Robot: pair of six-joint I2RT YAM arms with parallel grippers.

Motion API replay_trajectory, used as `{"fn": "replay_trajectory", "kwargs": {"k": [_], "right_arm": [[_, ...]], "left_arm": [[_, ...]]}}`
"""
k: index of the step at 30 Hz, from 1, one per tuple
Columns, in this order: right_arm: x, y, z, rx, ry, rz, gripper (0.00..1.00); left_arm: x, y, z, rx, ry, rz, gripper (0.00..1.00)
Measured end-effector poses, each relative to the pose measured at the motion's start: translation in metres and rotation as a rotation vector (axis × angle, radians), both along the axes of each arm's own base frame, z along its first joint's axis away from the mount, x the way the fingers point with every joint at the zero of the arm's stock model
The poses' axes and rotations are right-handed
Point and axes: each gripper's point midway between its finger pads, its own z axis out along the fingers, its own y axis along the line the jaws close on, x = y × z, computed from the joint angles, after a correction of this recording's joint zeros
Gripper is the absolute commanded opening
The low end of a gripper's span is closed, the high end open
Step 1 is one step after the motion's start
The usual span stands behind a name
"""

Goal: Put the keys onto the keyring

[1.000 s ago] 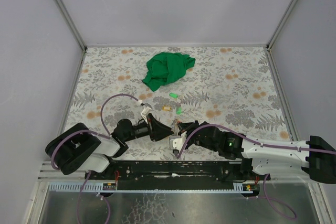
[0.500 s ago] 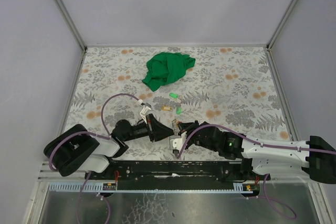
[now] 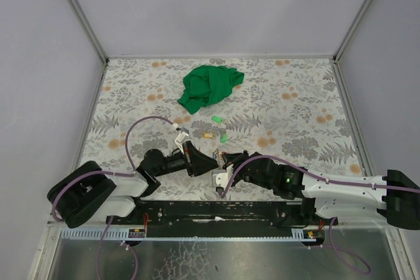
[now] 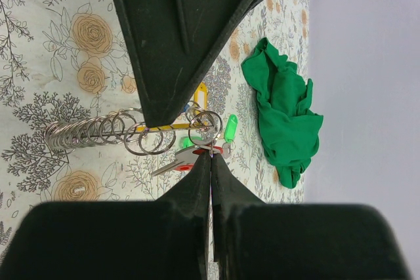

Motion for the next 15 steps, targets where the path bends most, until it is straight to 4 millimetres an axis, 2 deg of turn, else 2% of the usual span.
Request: {"fn": "replay_trajectory", "kwargs": {"k": [5,15], "right_arm": [[0.000,0.000,0.000,0.000,0.000,0.000,0.00],[0.000,0.000,0.000,0.000,0.000,0.000,0.00]], "left_arm": [[0.006,0.004,0.000,0.027,-0.008,0.048,0.29],[0.008,0.007,-0.033,0.127,0.065,0.066,0.26]]}}
